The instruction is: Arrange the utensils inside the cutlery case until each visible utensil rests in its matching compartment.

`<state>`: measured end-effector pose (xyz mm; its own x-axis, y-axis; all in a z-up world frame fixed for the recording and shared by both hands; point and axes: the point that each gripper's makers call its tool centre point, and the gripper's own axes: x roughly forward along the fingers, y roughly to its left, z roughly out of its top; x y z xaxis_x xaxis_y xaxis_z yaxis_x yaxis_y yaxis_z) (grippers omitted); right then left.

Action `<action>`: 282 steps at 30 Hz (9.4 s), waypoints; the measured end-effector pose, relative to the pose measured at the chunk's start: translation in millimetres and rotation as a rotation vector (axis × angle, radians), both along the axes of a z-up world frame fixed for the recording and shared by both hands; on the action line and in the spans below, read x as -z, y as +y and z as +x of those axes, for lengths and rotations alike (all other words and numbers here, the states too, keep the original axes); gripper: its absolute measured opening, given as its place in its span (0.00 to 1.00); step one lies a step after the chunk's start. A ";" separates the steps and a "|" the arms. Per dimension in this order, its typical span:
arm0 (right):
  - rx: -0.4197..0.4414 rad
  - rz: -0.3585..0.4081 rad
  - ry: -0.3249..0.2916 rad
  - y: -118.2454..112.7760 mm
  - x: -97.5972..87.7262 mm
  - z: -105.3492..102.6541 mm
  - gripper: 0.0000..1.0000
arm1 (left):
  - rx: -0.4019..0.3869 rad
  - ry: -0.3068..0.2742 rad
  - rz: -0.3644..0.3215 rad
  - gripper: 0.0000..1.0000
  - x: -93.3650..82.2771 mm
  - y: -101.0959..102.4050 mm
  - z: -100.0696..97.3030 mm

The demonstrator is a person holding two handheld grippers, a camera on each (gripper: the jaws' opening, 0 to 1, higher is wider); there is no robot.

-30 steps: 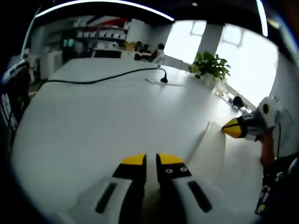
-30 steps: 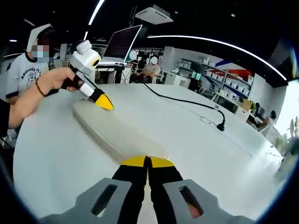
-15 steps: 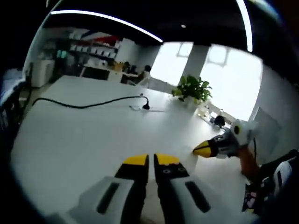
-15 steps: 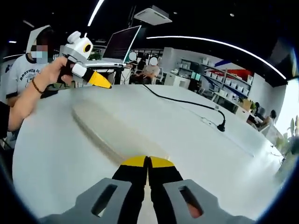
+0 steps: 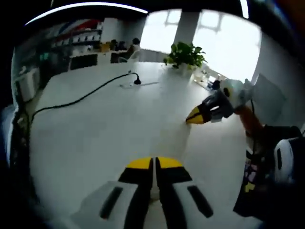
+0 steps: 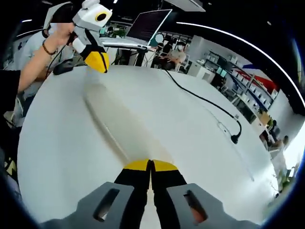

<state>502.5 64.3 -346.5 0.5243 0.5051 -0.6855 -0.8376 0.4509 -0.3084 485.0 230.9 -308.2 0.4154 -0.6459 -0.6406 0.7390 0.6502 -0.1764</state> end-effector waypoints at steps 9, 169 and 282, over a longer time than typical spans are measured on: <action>-0.113 -0.129 0.102 1.4 2.6 2.9 0.00 | 0.198 0.025 0.325 0.02 6.2 10.7 -8.4; -0.420 -0.325 0.394 30.6 35.9 1.5 0.43 | 0.579 0.159 0.710 0.45 74.6 0.0 11.6; -0.102 -0.284 0.278 -140.5 0.9 -39.6 1.00 | 0.697 -0.084 0.616 1.00 31.9 -159.8 -12.4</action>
